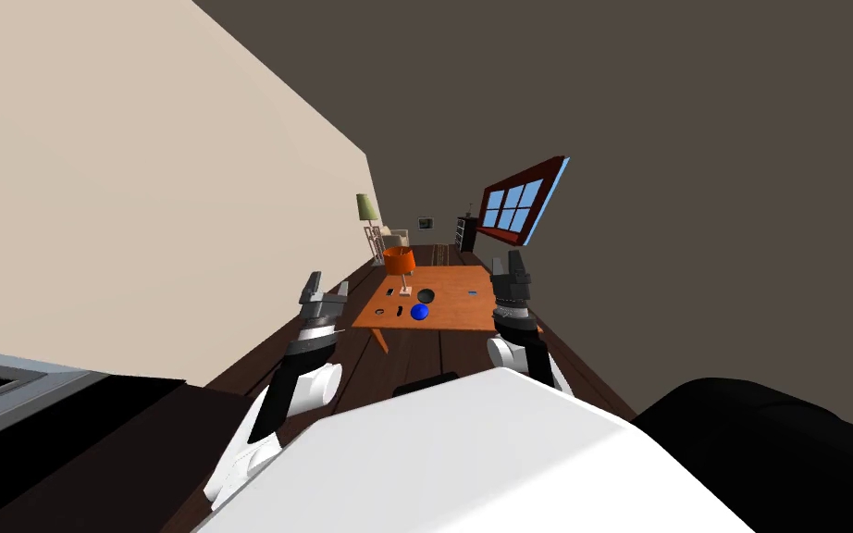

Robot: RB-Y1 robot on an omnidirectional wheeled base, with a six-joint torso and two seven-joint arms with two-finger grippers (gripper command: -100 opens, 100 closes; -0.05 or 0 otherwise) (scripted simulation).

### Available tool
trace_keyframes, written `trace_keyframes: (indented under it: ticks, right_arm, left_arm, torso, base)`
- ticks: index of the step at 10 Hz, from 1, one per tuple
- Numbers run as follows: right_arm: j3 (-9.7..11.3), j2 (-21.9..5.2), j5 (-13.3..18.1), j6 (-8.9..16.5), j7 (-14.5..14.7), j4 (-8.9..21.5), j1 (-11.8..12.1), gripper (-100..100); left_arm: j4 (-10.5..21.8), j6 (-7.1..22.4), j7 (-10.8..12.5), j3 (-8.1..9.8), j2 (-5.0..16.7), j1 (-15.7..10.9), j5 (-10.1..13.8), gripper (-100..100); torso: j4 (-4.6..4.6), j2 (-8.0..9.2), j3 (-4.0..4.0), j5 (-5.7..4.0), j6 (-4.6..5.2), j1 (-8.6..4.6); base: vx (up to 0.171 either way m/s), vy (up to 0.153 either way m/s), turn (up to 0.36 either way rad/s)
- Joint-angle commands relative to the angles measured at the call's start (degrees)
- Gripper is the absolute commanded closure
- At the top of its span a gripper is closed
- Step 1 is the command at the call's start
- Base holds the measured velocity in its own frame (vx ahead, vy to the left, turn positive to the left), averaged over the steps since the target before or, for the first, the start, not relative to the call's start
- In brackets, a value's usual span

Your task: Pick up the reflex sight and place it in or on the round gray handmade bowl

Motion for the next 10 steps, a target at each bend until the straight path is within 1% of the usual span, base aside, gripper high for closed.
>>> trace_keyframes:
  ticks: [1, 2, 4, 5, 6, 7, 8, 9, 10]
  right_arm:
    - [0.0, 0.0, 0.0, 0.0, 0.0, 0.0, 0.0, 0]
    - [0.0, 0.0, 0.0, 0.0, 0.0, 0.0, 0.0, 0]
    - [0.0, 0.0, 0.0, 0.0, 0.0, 0.0, 0.0, 0]
    - [0.0, 0.0, 0.0, 0.0, 0.0, 0.0, 0.0, 0]
    - [0.0, 0.0, 0.0, 0.0, 0.0, 0.0, 0.0, 0]
    - [0.0, 0.0, 0.0, 0.0, 0.0, 0.0, 0.0, 0]
    - [0.0, 0.0, 0.0, 0.0, 0.0, 0.0, 0.0, 0]
    - [0.0, 0.0, 0.0, 0.0, 0.0, 0.0, 0.0, 0]
    - [0.0, 0.0, 0.0, 0.0, 0.0, 0.0, 0.0, 0]
  left_arm:
    - [2.5, 1.7, 1.3, 0.63, 2.6, -2.3, 0.5, -100]
    - [4.5, 3.4, 2.4, 0.92, 4.0, -4.1, 0.8, -100]
    - [8.1, 6.7, 4.9, 1.64, 7.7, -7.9, 1.6, -100]
    - [9.0, 7.2, 4.9, 1.64, 7.7, -7.9, 1.6, -100]
    - [11.0, 9.2, 6.3, 2.08, 9.3, -9.9, 2.0, -100]
    - [12.7, 10.6, 7.8, 2.57, 10.8, -11.5, 2.5, -100]
    - [14.0, 11.4, 7.8, 2.57, 10.8, -11.8, 2.5, -100]
    - [16.1, 13.1, 9.5, 3.11, 12.3, -13.7, 3.0, -100]
    - [16.7, 13.7, 9.5, 3.11, 12.3, -13.7, 3.0, -100]
  torso:
    - [0.00, 0.00, 0.00, 0.00, 0.00, 0.00]
    - [-0.01, -0.04, -0.03, -0.01, 0.04, -0.04]
    - [0.00, -0.01, -0.01, 0.00, 0.05, 0.04]
    - [0.00, 0.02, 0.01, 0.00, 0.03, 0.01]
    - [-0.01, -0.03, -0.02, 0.00, -0.01, -0.01]
    - [-0.02, -0.06, -0.04, -0.01, 0.03, -0.04]
    - [-0.01, -0.04, -0.03, -0.01, 0.04, -0.02]
    - [-0.02, -0.07, -0.04, 0.00, -0.01, -0.02]
    - [-0.02, -0.10, -0.06, -0.02, 0.02, -0.06]
  base:
    - [-0.030, 0.016, -0.163]
    - [-0.041, 0.030, -0.283]
    - [-0.054, 0.033, -0.303]
    - [-0.036, 0.021, -0.080]
    - [-0.031, 0.012, -0.187]
    - [-0.042, 0.021, -0.305]
    - [-0.029, 0.018, -0.164]
    - [-0.023, 0.007, -0.218]
    - [-0.017, 0.007, -0.135]
